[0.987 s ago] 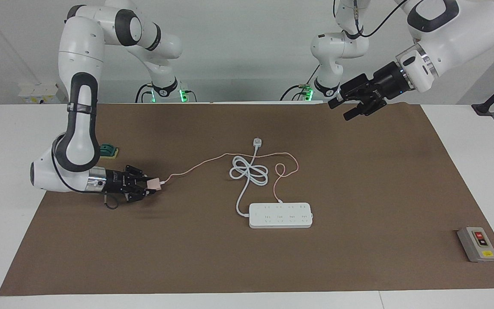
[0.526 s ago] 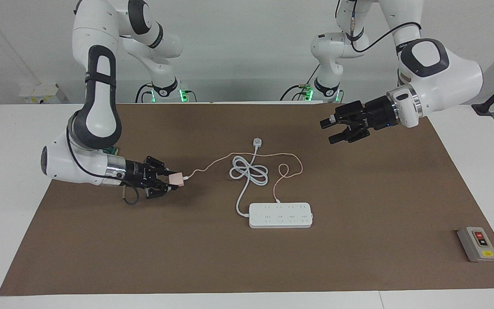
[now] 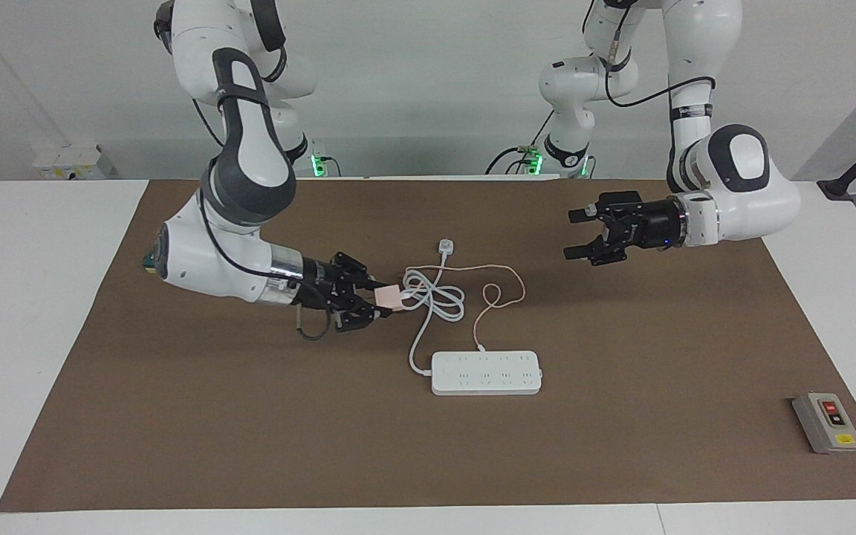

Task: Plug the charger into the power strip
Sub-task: 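Lift the charger toward the power strip while the left gripper reaches in, then grasp the charger with the left gripper from the right gripper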

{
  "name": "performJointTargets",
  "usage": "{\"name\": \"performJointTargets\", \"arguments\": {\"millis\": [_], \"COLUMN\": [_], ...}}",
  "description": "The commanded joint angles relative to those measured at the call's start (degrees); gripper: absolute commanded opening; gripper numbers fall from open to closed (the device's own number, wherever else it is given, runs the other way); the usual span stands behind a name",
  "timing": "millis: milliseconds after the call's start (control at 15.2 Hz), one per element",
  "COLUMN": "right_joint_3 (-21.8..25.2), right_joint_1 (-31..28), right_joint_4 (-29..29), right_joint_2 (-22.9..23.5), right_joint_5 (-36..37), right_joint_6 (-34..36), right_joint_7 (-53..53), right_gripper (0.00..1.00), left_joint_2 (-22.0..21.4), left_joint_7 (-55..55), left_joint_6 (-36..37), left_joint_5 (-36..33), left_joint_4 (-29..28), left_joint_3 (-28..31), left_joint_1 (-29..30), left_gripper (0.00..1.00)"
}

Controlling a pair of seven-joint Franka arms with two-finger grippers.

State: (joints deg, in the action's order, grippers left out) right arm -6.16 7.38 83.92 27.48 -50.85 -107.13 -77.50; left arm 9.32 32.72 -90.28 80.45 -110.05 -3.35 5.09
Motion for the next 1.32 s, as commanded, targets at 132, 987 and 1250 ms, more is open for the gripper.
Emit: {"name": "performJointTargets", "arguments": {"millis": [132, 987, 1250], "right_joint_3": [0.1, 0.1, 0.1], "right_joint_1": [7.0, 15.1, 15.7], "right_joint_4": [-1.0, -3.4, -3.4], "right_joint_2": [-0.2, 0.8, 0.8], "right_joint_5": [-1.4, -1.9, -2.9], "right_joint_6": [-8.3, -14.2, -15.4], "right_joint_7": [-7.1, -13.2, -13.2], "right_gripper": [0.00, 0.00, 0.00], "left_joint_2": [5.6, 7.4, 7.1], "left_joint_7": [7.2, 9.5, 10.3], "left_joint_6": [5.2, -5.7, -7.1], "left_joint_5": [6.9, 14.8, 14.3], "left_joint_4": [-0.6, -0.5, -1.7], "left_joint_3": [-0.3, -0.3, -0.1], "left_joint_1": [0.3, -5.8, -5.4], "left_gripper": [1.00, 1.00, 1.00]}}
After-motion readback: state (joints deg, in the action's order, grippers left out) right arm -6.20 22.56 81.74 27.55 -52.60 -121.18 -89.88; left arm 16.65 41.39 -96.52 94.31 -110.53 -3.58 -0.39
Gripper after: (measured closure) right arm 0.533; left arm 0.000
